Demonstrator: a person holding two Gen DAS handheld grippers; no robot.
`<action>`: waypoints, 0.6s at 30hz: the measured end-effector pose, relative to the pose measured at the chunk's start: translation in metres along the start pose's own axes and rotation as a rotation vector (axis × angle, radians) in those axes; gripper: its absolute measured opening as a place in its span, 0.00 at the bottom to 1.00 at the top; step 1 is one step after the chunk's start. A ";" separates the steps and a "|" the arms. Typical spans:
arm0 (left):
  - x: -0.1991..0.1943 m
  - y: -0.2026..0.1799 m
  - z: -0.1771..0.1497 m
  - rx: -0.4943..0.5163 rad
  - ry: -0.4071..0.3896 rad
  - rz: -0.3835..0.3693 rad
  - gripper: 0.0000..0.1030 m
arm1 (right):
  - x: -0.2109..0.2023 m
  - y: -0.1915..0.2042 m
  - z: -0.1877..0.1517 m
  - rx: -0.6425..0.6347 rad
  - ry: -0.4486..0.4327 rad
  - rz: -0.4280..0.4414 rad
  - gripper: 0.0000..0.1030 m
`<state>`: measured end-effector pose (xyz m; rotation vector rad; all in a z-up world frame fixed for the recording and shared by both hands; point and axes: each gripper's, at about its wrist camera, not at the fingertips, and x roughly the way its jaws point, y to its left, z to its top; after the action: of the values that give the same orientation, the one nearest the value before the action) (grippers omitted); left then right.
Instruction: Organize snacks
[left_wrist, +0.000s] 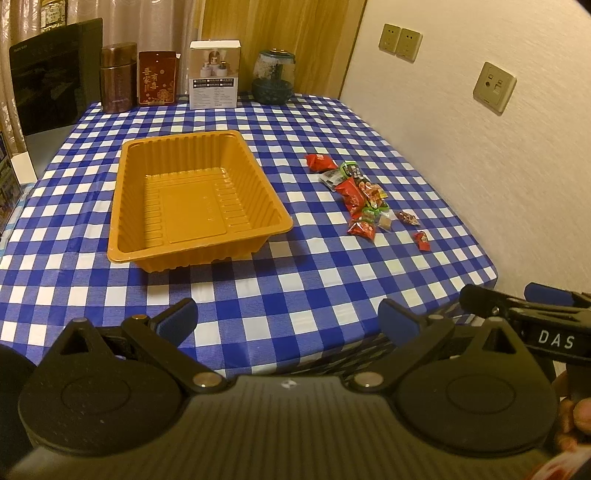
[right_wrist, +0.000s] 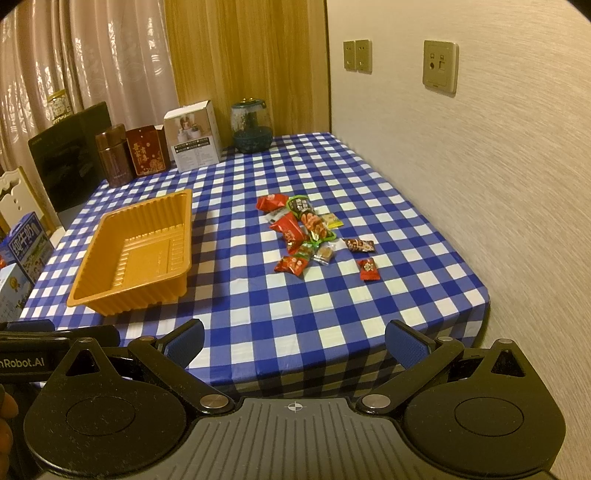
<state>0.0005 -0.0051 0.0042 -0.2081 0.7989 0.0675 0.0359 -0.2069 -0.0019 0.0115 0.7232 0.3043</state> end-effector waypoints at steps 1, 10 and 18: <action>0.001 -0.001 0.000 -0.003 0.000 -0.003 1.00 | 0.000 0.000 0.000 0.003 -0.001 -0.002 1.00; 0.026 -0.001 0.007 -0.009 0.009 -0.047 1.00 | 0.014 -0.024 0.003 0.077 -0.039 -0.057 1.00; 0.074 -0.011 0.017 0.019 -0.011 -0.114 1.00 | 0.051 -0.054 0.012 0.107 -0.064 -0.099 0.96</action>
<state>0.0652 -0.0138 -0.0354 -0.2349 0.7754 -0.0457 0.0947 -0.2427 -0.0321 0.0862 0.6731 0.1701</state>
